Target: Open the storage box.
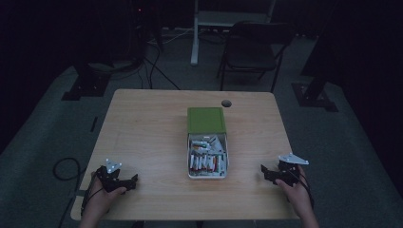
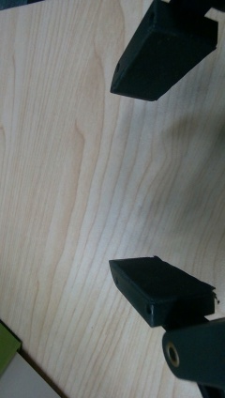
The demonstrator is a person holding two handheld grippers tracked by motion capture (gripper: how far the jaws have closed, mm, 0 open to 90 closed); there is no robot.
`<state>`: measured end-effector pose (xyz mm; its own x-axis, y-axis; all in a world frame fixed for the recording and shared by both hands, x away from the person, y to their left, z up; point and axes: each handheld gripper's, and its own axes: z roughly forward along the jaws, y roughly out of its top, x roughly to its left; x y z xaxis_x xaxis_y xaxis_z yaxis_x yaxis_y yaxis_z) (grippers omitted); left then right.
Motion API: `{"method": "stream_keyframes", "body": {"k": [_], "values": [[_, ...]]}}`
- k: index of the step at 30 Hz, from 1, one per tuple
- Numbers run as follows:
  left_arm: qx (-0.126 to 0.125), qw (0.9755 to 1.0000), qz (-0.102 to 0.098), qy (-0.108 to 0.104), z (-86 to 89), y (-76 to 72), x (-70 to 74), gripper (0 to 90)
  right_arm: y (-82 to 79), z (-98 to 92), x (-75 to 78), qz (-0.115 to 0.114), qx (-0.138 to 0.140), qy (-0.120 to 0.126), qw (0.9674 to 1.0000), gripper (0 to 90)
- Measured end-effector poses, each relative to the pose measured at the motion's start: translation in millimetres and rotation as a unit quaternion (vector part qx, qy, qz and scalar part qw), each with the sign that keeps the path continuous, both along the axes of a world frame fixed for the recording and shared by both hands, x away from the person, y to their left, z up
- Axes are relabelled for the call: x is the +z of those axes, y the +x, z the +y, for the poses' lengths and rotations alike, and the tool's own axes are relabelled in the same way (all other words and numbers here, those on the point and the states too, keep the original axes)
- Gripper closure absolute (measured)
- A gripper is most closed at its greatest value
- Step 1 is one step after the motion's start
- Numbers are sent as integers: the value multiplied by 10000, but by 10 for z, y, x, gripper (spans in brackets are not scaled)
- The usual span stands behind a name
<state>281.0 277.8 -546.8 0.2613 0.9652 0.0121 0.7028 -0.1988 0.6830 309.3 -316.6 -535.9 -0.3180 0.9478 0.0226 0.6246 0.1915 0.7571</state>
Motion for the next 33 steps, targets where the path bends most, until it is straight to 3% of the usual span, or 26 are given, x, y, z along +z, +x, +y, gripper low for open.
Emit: {"method": "stream_keyframes", "body": {"k": [9,13,20,33], "values": [[1,10000,1,1,0,0,0,4,-7,-27,-59,163,-68,-61,9998,137],[2,10000,0,1,0,0,0,4,3,-27,-114,352,-44,-152,9993,135],[0,10000,1,2,0,0,0,4,3,-17,-150,229,-118,-130,9996,115],[-2,10000,5,6,1,-2,1,5,7,-12,-151,231,-165,-125,9995,113]]}}
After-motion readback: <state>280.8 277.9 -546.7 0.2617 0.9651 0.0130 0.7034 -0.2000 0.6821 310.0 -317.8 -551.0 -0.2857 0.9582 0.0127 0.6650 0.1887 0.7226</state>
